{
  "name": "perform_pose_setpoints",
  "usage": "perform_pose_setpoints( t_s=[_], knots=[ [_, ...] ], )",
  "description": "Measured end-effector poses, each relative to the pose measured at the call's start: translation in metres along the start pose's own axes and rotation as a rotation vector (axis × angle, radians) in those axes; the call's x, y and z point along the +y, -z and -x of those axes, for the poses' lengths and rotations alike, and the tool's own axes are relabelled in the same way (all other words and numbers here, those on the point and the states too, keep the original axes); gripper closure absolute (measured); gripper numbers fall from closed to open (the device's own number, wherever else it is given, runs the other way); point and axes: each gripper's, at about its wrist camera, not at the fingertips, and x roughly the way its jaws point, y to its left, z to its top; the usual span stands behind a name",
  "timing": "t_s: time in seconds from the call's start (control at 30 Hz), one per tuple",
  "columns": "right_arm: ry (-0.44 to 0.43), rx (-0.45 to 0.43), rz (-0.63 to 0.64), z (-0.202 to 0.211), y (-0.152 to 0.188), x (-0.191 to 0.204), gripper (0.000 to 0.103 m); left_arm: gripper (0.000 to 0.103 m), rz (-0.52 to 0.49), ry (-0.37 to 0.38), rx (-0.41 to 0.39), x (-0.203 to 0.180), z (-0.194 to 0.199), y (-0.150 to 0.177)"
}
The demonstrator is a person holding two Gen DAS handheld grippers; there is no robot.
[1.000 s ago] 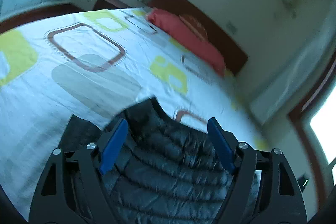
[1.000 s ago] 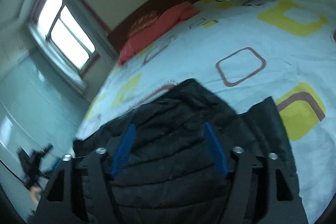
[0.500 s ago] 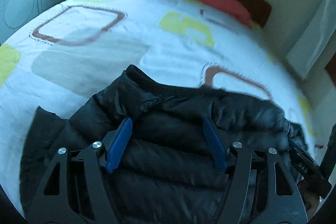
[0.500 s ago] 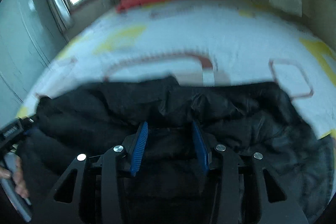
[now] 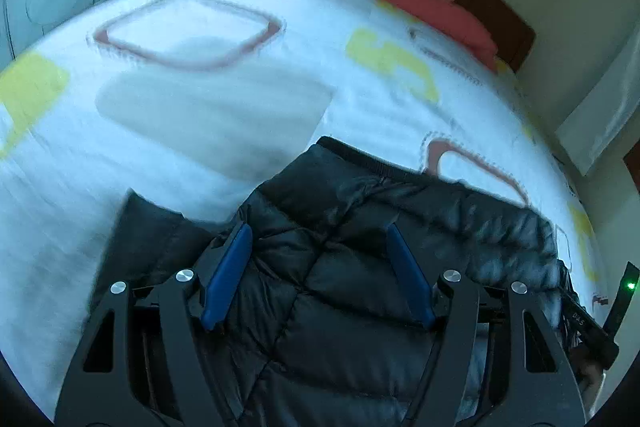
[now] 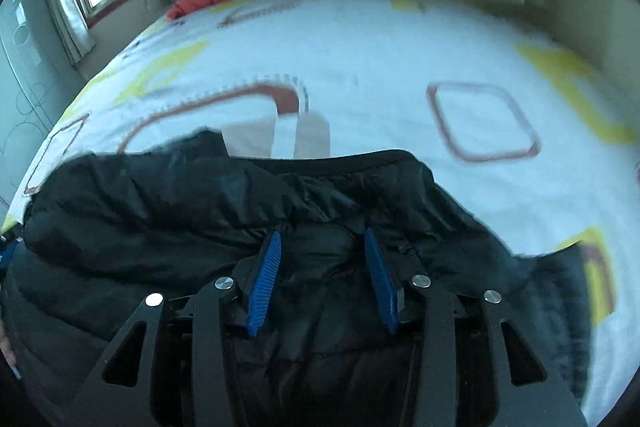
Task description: Fold large clothes
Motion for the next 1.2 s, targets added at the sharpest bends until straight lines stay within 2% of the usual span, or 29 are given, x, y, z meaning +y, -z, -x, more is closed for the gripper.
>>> perform_pose_setpoints(
  t_s=[0.1, 0.17, 0.23, 0.3, 0.43, 0.5, 0.6, 0.7, 0.83, 0.9, 1.03, 1.13, 1.2],
  knots=[
    [0.017, -0.028, 0.016, 0.019, 0.001, 0.0, 0.059, 0.034, -0.024, -0.019, -0.027, -0.005, 0.017, 0.003],
    [0.054, -0.064, 0.018, 0.031, 0.006, -0.003, 0.059, 0.034, -0.016, 0.0, -0.06, -0.003, 0.035, 0.008],
    [0.078, -0.046, -0.002, 0.024, 0.014, -0.015, 0.059, 0.034, -0.041, -0.042, -0.076, 0.001, 0.035, 0.013],
    [0.036, -0.02, -0.045, 0.012, 0.016, -0.024, 0.057, 0.034, -0.04, -0.05, -0.005, 0.006, 0.013, 0.014],
    [0.011, -0.04, -0.07, 0.033, 0.016, -0.031, 0.057, 0.034, -0.021, -0.034, -0.004, 0.008, 0.023, 0.009],
    [0.012, -0.063, -0.083, 0.051, 0.022, -0.037, 0.055, 0.034, 0.002, -0.009, -0.006, 0.015, 0.041, 0.015],
    [0.013, -0.096, -0.117, 0.084, 0.044, -0.055, 0.044, 0.032, 0.067, 0.023, -0.031, 0.035, 0.072, 0.03],
    [0.014, -0.109, -0.17, 0.116, 0.074, -0.082, 0.044, 0.032, 0.171, 0.049, -0.05, 0.064, 0.104, 0.06],
    [0.009, -0.115, -0.283, 0.15, 0.122, -0.12, 0.043, 0.029, 0.263, 0.021, -0.053, 0.097, 0.134, 0.101],
    [-0.013, -0.106, -0.344, 0.159, 0.147, -0.132, 0.042, 0.027, 0.344, 0.035, -0.06, 0.117, 0.151, 0.128],
    [-0.129, -0.079, -0.471, 0.16, 0.194, -0.141, 0.038, 0.025, 0.454, 0.083, -0.08, 0.134, 0.172, 0.174],
    [-0.211, -0.066, -0.538, 0.151, 0.209, -0.135, 0.036, 0.023, 0.502, 0.151, -0.096, 0.132, 0.175, 0.197],
    [-0.288, -0.058, -0.592, 0.143, 0.212, -0.132, 0.034, 0.021, 0.516, 0.196, -0.072, 0.126, 0.169, 0.203]
  ],
)
